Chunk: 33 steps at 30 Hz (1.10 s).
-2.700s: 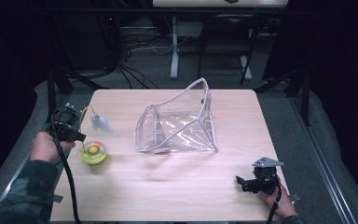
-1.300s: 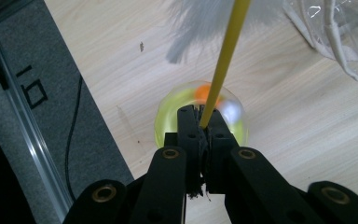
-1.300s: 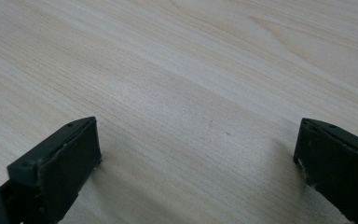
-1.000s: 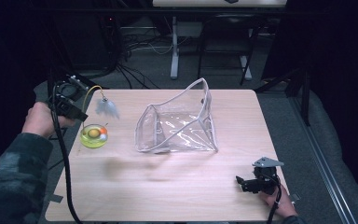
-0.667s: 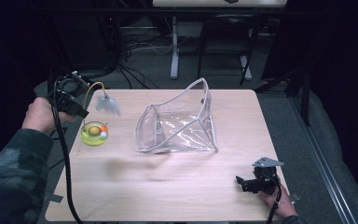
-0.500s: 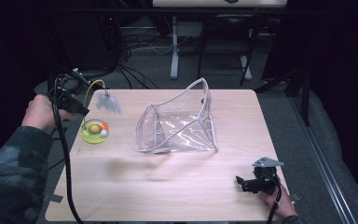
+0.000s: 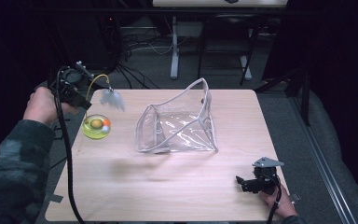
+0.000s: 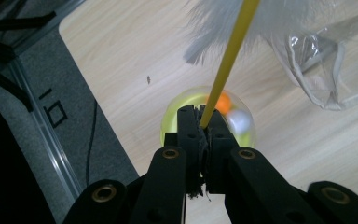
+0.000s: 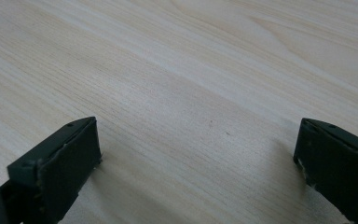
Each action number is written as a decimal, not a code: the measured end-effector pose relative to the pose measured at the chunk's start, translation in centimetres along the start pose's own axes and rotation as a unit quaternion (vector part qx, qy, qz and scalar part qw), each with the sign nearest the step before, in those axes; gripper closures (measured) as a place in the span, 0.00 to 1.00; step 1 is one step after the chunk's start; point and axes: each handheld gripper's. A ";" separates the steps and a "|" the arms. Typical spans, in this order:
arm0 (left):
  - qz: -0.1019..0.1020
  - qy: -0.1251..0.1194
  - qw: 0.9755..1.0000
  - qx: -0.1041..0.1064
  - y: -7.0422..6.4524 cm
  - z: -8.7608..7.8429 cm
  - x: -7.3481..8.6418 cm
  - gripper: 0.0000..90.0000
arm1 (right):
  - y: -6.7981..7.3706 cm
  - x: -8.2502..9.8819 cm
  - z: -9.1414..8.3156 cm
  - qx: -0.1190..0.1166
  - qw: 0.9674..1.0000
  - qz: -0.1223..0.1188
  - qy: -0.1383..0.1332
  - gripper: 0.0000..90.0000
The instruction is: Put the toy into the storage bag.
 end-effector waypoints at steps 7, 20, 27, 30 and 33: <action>0.005 -0.003 1.000 -0.002 -0.1 -0.3 -0.8 0.98 | 0.0 0.0 0.0 0.000 1.000 0.000 0.000 0.00; 0.027 -0.008 1.000 -0.006 -1.0 -1.5 -2.8 0.98 | 0.0 0.0 0.0 0.002 1.000 -0.001 0.000 0.00; 0.047 -0.019 0.999 -0.002 -1.8 -2.0 -3.8 0.98 | 0.0 0.0 0.0 0.002 1.000 -0.001 0.000 0.00; 0.049 -0.017 0.999 0.000 -1.9 -2.2 -4.3 0.98 | 0.0 0.0 0.0 0.001 1.000 -0.001 0.000 0.00; 0.054 -0.017 0.998 -0.002 -2.4 -2.5 -4.8 0.98 | 0.0 0.0 0.0 -0.001 1.000 0.001 0.000 0.00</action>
Point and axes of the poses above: each handheld gripper's, and its own axes: z roughly forward along the jaws, x roughly out of its underside, y roughly to its left, and after that the axes turned 7 degrees about z, right-handed
